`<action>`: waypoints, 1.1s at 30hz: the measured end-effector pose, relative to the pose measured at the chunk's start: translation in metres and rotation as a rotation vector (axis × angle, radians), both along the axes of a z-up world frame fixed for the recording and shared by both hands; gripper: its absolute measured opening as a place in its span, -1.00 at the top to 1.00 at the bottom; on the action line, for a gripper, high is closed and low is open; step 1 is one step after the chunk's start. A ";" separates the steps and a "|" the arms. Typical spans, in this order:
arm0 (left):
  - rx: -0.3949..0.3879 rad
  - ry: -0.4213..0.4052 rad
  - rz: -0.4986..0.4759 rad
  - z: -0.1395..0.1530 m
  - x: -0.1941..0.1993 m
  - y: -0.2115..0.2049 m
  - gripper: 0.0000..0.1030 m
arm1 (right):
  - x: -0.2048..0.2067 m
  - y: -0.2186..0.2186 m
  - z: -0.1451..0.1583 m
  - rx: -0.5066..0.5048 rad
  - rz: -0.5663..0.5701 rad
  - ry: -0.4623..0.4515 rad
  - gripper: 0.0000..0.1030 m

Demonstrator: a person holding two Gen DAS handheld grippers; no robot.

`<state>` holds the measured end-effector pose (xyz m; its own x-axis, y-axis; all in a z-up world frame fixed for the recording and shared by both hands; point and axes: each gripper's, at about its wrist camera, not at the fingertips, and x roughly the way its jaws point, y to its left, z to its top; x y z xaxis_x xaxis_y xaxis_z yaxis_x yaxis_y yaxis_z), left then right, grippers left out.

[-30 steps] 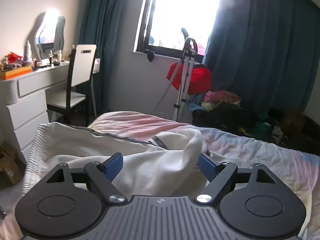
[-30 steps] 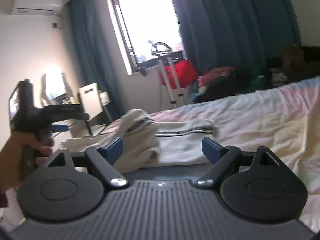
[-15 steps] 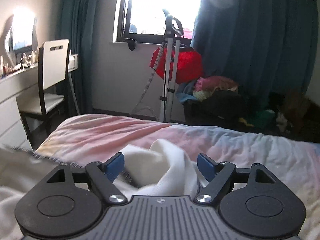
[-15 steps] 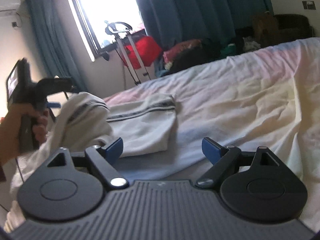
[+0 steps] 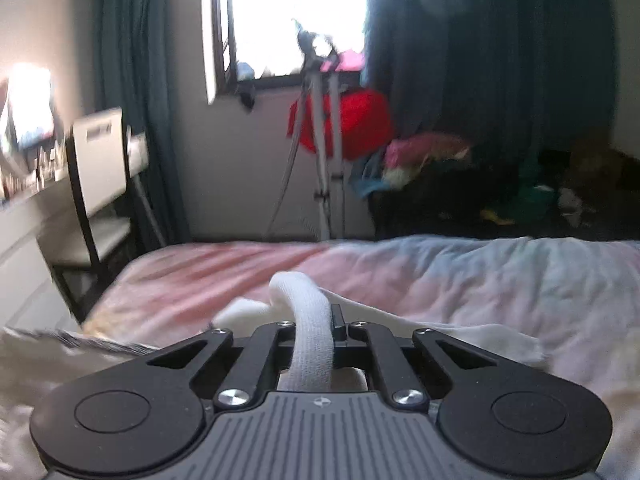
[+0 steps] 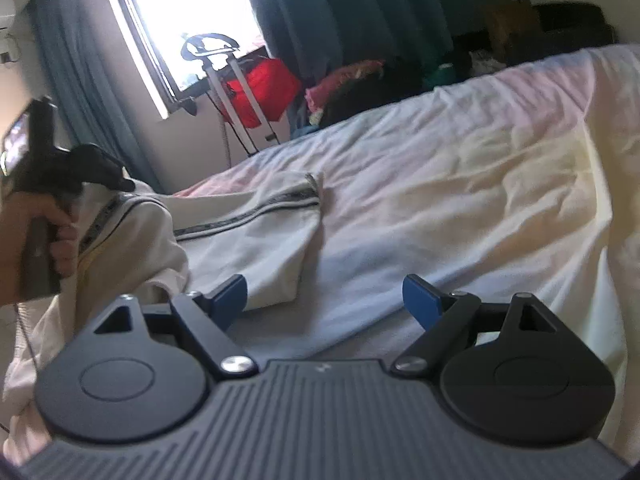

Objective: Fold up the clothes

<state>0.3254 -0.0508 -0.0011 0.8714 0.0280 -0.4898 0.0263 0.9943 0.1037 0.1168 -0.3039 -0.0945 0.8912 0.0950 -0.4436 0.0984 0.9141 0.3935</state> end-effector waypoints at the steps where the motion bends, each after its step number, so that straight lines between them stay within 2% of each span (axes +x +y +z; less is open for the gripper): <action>1: 0.014 -0.023 -0.017 0.006 -0.020 0.000 0.89 | -0.004 0.001 0.003 -0.002 0.000 -0.010 -0.68; 4: 0.045 -0.081 -0.067 0.019 -0.080 0.003 0.89 | -0.016 0.002 0.011 -0.009 -0.007 -0.038 -0.68; 6: 0.035 -0.113 -0.085 0.021 -0.122 0.010 0.90 | -0.025 0.004 0.016 -0.012 -0.013 -0.053 -0.68; 9: -0.054 -0.122 -0.093 0.017 -0.183 0.028 0.90 | -0.041 0.007 0.022 -0.010 -0.014 -0.074 -0.68; 11: -0.113 -0.094 -0.096 0.001 -0.218 0.037 0.90 | -0.052 0.010 0.024 -0.003 -0.012 -0.081 -0.68; 15: -0.122 -0.016 -0.082 -0.034 -0.259 0.040 0.90 | -0.072 0.017 0.018 0.106 0.038 -0.071 -0.69; 17: -0.141 0.010 -0.066 -0.043 -0.269 0.042 0.90 | -0.079 0.022 0.011 0.174 0.083 -0.058 -0.69; 20: -0.192 0.007 -0.055 -0.041 -0.273 0.049 0.90 | -0.088 0.028 0.004 0.250 0.138 -0.041 -0.65; 23: -0.241 -0.011 -0.046 -0.037 -0.277 0.060 0.90 | -0.084 0.027 0.002 0.324 0.142 -0.023 -0.57; 24: -0.261 -0.012 -0.040 -0.037 -0.277 0.065 0.90 | -0.077 0.026 0.004 0.339 0.137 -0.014 -0.50; 27: -0.312 -0.012 -0.011 -0.044 -0.284 0.074 0.90 | -0.052 0.023 0.009 0.376 0.118 0.008 -0.49; 33: -0.351 0.010 0.011 -0.060 -0.285 0.080 0.90 | 0.039 0.022 0.017 0.357 0.079 0.033 -0.49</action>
<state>0.0404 0.0296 -0.0609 0.8673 -0.1340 -0.4794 0.0145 0.9695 -0.2448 0.1556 -0.2823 -0.0774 0.8607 0.3171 -0.3983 0.0510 0.7247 0.6872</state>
